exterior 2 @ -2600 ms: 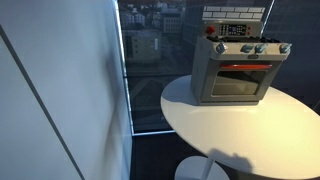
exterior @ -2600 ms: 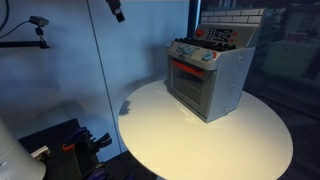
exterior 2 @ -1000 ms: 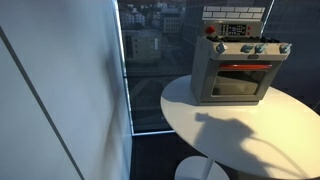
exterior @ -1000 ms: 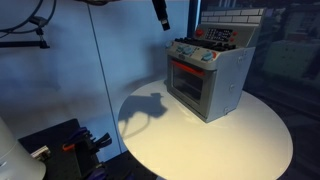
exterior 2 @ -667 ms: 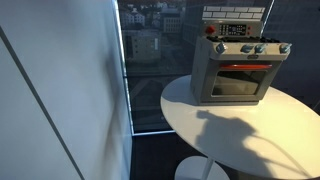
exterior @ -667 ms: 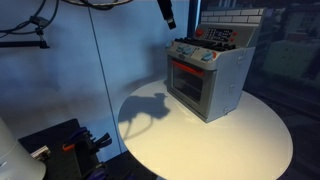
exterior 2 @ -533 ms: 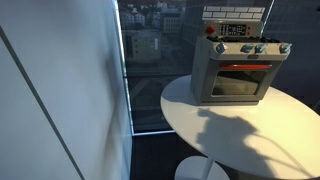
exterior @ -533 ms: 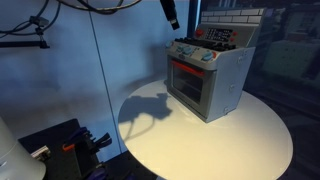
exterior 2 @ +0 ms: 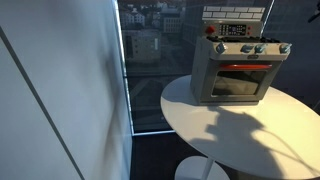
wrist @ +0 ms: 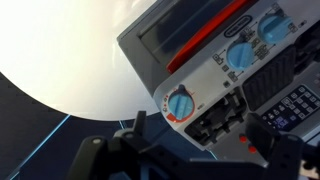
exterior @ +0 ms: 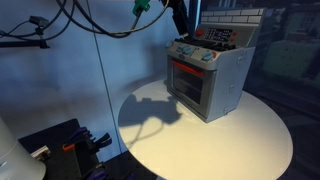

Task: Turn the rightmost knob on the stove to the left

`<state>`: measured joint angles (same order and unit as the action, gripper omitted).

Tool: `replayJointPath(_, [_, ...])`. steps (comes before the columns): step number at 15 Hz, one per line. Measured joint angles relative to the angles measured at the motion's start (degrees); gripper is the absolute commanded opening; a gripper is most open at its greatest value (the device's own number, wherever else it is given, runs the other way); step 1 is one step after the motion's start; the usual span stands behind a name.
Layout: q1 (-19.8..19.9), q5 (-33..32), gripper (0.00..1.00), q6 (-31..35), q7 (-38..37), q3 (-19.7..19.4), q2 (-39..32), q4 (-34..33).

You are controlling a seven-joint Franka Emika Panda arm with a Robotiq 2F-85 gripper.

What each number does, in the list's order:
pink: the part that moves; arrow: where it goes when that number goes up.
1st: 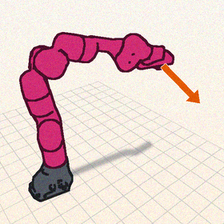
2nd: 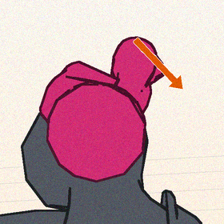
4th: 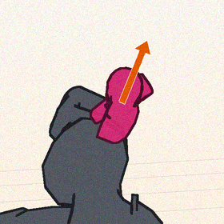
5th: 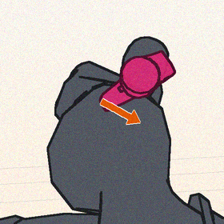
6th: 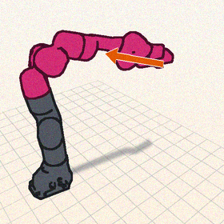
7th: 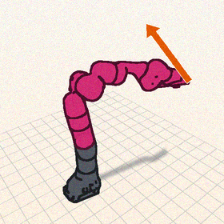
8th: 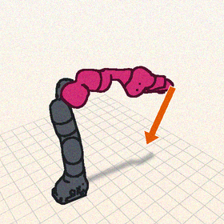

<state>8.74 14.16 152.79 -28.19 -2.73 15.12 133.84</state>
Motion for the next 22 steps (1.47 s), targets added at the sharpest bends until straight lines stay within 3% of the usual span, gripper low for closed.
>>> replayJointPath(11, [-0.3,2.2,1.0,8.0,-0.4,-0.3,-8.7,-3.1])
replayJointPath(22, [-0.8,3.7,1.0,10.0,-2.0,-0.6,-15.6,-8.2])
